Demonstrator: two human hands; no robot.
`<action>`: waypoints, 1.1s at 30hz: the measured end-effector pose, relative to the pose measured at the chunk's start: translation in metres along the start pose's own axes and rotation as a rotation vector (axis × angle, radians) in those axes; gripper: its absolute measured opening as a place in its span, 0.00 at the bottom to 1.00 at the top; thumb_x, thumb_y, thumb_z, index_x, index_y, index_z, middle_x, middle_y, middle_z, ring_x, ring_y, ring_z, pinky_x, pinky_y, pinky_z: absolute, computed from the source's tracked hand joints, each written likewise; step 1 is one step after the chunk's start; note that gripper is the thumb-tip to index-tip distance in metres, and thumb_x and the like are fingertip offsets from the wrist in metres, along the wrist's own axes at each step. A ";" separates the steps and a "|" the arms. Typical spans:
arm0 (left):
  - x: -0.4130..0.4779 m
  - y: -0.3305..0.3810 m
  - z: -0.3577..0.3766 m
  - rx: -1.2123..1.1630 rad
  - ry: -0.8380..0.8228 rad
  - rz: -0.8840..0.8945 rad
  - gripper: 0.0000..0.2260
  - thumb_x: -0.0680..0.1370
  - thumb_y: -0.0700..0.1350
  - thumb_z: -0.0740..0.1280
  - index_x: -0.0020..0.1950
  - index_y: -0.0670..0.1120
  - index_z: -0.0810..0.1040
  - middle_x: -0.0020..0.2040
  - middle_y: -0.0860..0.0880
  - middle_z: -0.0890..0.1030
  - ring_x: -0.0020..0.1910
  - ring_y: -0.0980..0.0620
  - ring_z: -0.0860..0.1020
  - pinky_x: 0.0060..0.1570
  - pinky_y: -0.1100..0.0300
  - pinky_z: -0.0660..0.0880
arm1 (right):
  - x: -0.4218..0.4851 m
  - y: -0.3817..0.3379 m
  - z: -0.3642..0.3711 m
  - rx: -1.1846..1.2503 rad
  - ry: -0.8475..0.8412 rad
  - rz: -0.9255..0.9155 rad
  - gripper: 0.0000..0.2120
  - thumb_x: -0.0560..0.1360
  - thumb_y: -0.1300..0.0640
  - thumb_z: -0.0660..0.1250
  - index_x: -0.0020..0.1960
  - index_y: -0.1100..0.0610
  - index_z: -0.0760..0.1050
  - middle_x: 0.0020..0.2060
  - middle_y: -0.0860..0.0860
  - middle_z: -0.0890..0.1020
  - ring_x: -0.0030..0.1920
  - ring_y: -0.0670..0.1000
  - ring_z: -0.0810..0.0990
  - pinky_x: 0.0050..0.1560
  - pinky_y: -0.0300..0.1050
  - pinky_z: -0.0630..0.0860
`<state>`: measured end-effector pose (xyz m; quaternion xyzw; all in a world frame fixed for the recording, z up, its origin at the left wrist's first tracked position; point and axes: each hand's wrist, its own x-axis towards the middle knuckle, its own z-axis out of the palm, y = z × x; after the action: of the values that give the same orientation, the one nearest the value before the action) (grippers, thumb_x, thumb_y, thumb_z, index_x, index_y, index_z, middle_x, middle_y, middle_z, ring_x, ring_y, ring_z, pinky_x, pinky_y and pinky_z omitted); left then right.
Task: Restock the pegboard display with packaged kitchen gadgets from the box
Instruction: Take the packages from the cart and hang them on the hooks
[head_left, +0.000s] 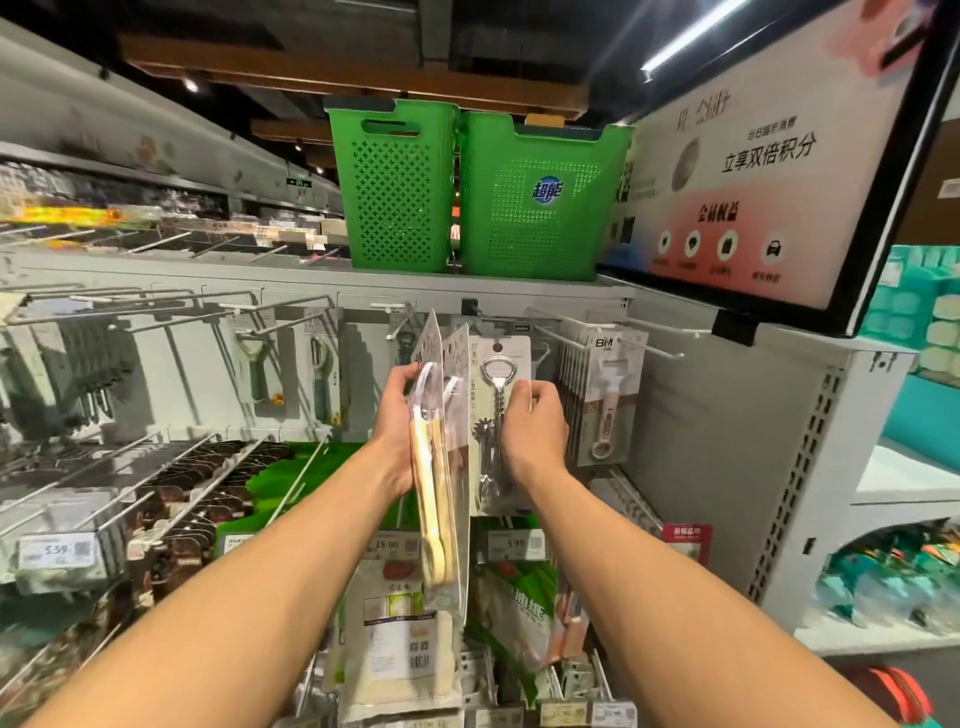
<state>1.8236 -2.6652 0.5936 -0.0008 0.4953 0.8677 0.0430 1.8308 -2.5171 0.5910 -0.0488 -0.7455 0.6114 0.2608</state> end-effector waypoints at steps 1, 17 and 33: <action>0.002 0.000 0.000 0.007 0.003 0.010 0.34 0.77 0.63 0.63 0.69 0.35 0.78 0.72 0.33 0.75 0.59 0.37 0.76 0.57 0.46 0.77 | 0.002 0.001 0.001 -0.007 -0.003 0.002 0.11 0.87 0.49 0.54 0.56 0.53 0.72 0.47 0.46 0.78 0.44 0.41 0.73 0.38 0.34 0.64; 0.034 -0.007 -0.005 -0.032 -0.013 0.029 0.24 0.82 0.58 0.60 0.44 0.41 0.85 0.45 0.41 0.85 0.30 0.47 0.81 0.29 0.61 0.78 | 0.022 0.010 0.022 0.068 0.042 -0.037 0.06 0.84 0.56 0.59 0.55 0.45 0.71 0.50 0.50 0.82 0.52 0.54 0.80 0.53 0.50 0.78; 0.132 0.004 -0.008 -0.021 0.098 0.003 0.22 0.82 0.60 0.60 0.46 0.44 0.82 0.35 0.46 0.82 0.29 0.48 0.79 0.32 0.59 0.75 | 0.109 0.048 0.080 -0.018 -0.023 -0.081 0.21 0.78 0.67 0.69 0.68 0.52 0.70 0.54 0.42 0.75 0.44 0.34 0.77 0.46 0.23 0.71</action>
<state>1.6911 -2.6640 0.5870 -0.0432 0.4876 0.8718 0.0175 1.6894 -2.5335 0.5725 -0.0142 -0.7552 0.5942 0.2764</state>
